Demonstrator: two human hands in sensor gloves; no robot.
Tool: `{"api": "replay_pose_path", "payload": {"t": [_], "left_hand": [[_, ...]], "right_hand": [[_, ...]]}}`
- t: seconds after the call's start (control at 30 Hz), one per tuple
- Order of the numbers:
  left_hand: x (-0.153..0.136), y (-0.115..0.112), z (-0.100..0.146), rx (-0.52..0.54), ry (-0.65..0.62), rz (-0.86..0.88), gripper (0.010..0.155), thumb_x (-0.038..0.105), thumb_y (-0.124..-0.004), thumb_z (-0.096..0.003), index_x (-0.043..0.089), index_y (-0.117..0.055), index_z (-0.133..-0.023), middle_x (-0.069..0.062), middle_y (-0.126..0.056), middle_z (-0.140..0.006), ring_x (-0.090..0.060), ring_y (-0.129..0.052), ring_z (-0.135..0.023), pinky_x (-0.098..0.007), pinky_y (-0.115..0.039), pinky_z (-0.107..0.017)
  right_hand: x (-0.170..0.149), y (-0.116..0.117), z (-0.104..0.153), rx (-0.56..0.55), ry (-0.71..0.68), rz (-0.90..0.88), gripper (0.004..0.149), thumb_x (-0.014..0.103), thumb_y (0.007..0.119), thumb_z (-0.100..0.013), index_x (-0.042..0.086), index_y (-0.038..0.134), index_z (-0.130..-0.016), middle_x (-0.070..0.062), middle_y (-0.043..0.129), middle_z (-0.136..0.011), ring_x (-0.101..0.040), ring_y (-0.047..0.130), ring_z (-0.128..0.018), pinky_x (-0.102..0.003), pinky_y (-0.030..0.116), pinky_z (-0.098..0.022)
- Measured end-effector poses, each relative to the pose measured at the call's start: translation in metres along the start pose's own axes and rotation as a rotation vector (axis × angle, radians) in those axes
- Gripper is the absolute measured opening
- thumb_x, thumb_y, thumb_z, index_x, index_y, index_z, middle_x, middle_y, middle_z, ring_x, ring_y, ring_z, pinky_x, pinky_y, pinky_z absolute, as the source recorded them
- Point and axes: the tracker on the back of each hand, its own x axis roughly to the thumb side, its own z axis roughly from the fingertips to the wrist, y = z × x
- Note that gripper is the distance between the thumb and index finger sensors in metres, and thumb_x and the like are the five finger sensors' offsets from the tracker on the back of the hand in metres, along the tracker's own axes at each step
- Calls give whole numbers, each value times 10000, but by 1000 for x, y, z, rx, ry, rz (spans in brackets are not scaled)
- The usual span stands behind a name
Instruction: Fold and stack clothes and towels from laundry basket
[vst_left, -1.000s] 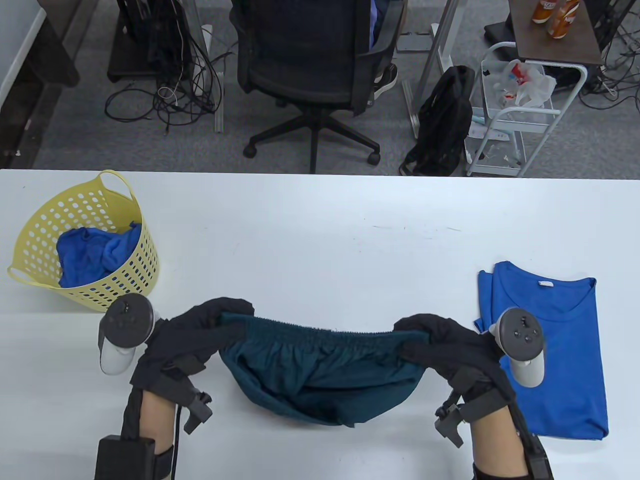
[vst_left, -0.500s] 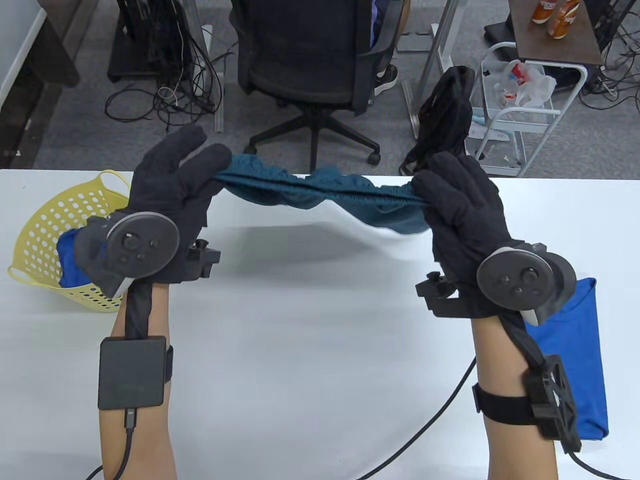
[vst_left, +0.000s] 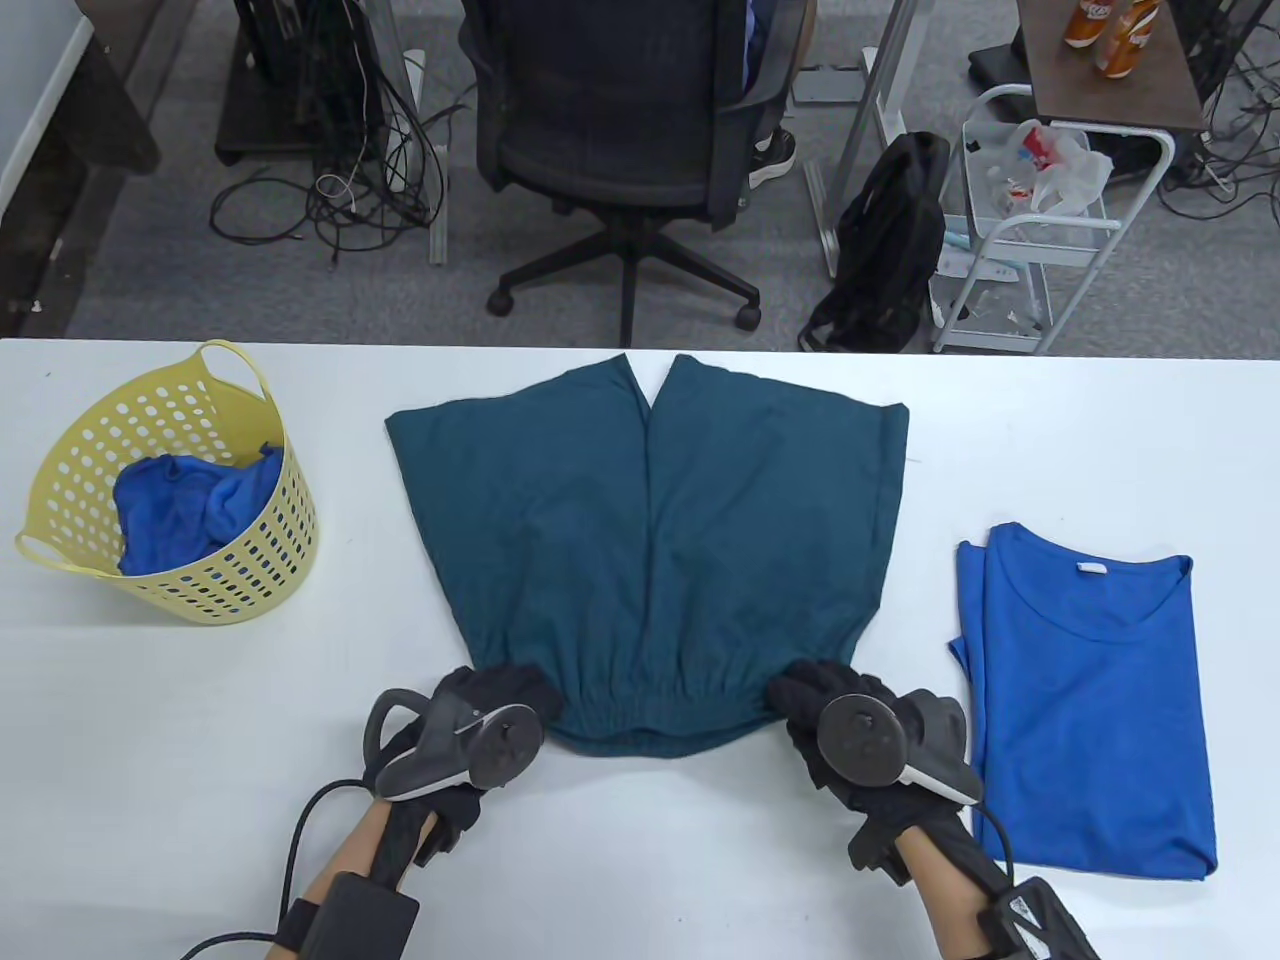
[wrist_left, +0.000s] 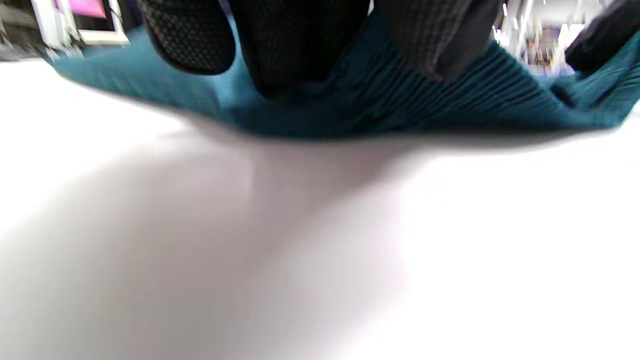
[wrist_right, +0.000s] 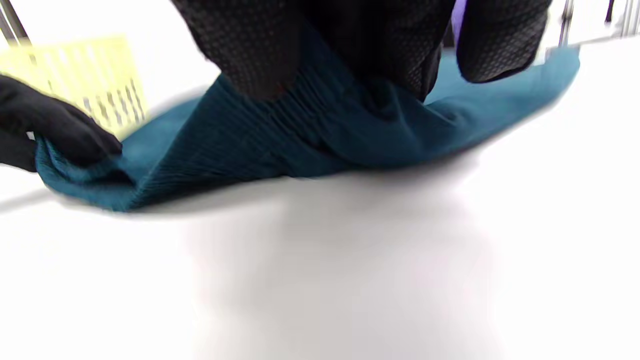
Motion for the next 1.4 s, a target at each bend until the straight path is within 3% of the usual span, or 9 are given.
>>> {"api": "replay_pose_path", "payload": {"t": [0.07, 0.1, 0.17, 0.23, 0.4, 0.47, 0.57, 1.17, 1.4], "left_hand": [[1, -1, 3, -42, -10, -8, 608, 537, -761, -495, 388, -619, -1067, -5, -684, -1197, -290, -751, -1080, -576, -694, -750], [0, 0, 3, -72, -17, 24, 657, 601, -724, -480, 364, -619, -1084, -24, -657, -1216, -309, -719, -1101, -592, -684, -751], [-5, -1, 3, -128, -4, 190, 716, 665, -620, -471, 318, -633, -1097, -67, -598, -1243, -356, -632, -1130, -634, -641, -753], [-9, -3, 3, -112, 26, 293, 632, 601, -584, -526, 296, -681, -1071, -68, -595, -1235, -362, -592, -1132, -660, -614, -750], [-9, -2, 1, -92, 65, 220, 456, 474, -766, -531, 364, -741, -972, 28, -673, -1167, -271, -655, -1099, -626, -654, -743], [-6, -2, 0, -104, 65, 167, 464, 440, -820, -512, 387, -723, -962, 46, -669, -1160, -257, -660, -1094, -617, -662, -746], [-2, -2, -1, -100, 59, 107, 484, 436, -841, -491, 406, -694, -951, 58, -659, -1157, -251, -666, -1089, -617, -669, -745], [-1, -3, -1, -132, 39, 113, 504, 443, -849, -478, 396, -691, -955, 55, -645, -1153, -255, -644, -1089, -623, -656, -750], [4, 2, 1, -218, -3, 79, 484, 463, -865, -465, 405, -729, -926, 65, -681, -1115, -246, -671, -1060, -609, -666, -750]], "right_hand": [[-2, 7, 3, 61, 22, 8, 507, 360, 731, -598, 154, 693, -1060, -146, 665, -1128, -433, 651, -1011, -691, 599, -687], [-2, 7, 5, 37, 20, 11, 544, 413, 716, -590, 150, 691, -1065, -144, 663, -1134, -428, 649, -1019, -704, 590, -686], [-1, 8, 7, 21, 13, -30, 619, 515, 623, -582, 115, 747, -1038, -174, 685, -1124, -473, 655, -1004, -716, 602, -668], [2, 10, 7, 6, 44, -23, 507, 403, 641, -607, 110, 775, -998, -165, 685, -1110, -470, 644, -998, -717, 589, -669], [11, 14, 4, -18, 66, 92, 446, 313, 798, -563, 145, 767, -974, -147, 689, -1089, -452, 680, -972, -682, 627, -662], [13, 17, 3, 29, 79, 107, 549, 315, 818, -554, 116, 669, -1043, -180, 604, -1121, -470, 614, -991, -682, 616, -670], [17, 17, 2, 64, 94, 114, 589, 314, 828, -550, 100, 634, -1063, -202, 586, -1119, -480, 615, -972, -665, 638, -662], [11, 16, 1, 44, 78, 78, 584, 340, 846, -532, 126, 663, -1044, -181, 616, -1099, -463, 635, -948, -695, 619, -662], [12, 15, -1, 79, 68, 83, 592, 342, 859, -522, 134, 665, -1041, -174, 631, -1085, -456, 647, -936, -685, 627, -662]]}}
